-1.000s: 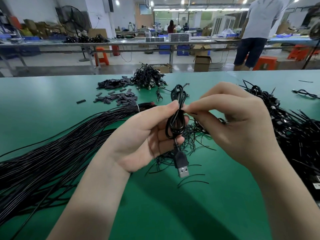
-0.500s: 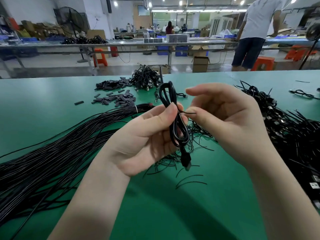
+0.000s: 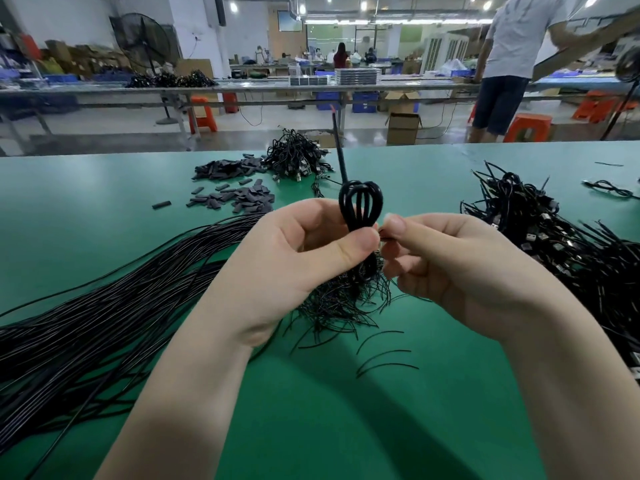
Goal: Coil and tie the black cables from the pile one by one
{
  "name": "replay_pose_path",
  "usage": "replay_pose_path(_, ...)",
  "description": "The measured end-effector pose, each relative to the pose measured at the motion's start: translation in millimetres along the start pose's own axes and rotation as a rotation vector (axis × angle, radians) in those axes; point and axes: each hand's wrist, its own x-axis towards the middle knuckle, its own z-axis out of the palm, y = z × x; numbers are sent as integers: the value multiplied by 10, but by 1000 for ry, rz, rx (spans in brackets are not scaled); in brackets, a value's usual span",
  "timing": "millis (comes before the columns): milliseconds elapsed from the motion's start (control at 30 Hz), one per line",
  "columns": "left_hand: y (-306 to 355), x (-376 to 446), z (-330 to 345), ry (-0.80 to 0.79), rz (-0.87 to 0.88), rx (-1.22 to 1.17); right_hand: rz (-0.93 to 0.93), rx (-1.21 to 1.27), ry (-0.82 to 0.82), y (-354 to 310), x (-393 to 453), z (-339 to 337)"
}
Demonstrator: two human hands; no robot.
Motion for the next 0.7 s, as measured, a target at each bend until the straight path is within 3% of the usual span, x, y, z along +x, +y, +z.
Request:
replay_pose_path(233, 19, -15, -6, -21, 107, 241, -26, 16, 1, 5, -4, -17)
replay_pose_path(500, 35, -2, 62, 122, 177, 172, -207, 99, 36, 30, 15, 25)
replay_pose_path(700, 13, 8, 124, 243, 170, 174, -404, -36, 117, 18, -2, 79)
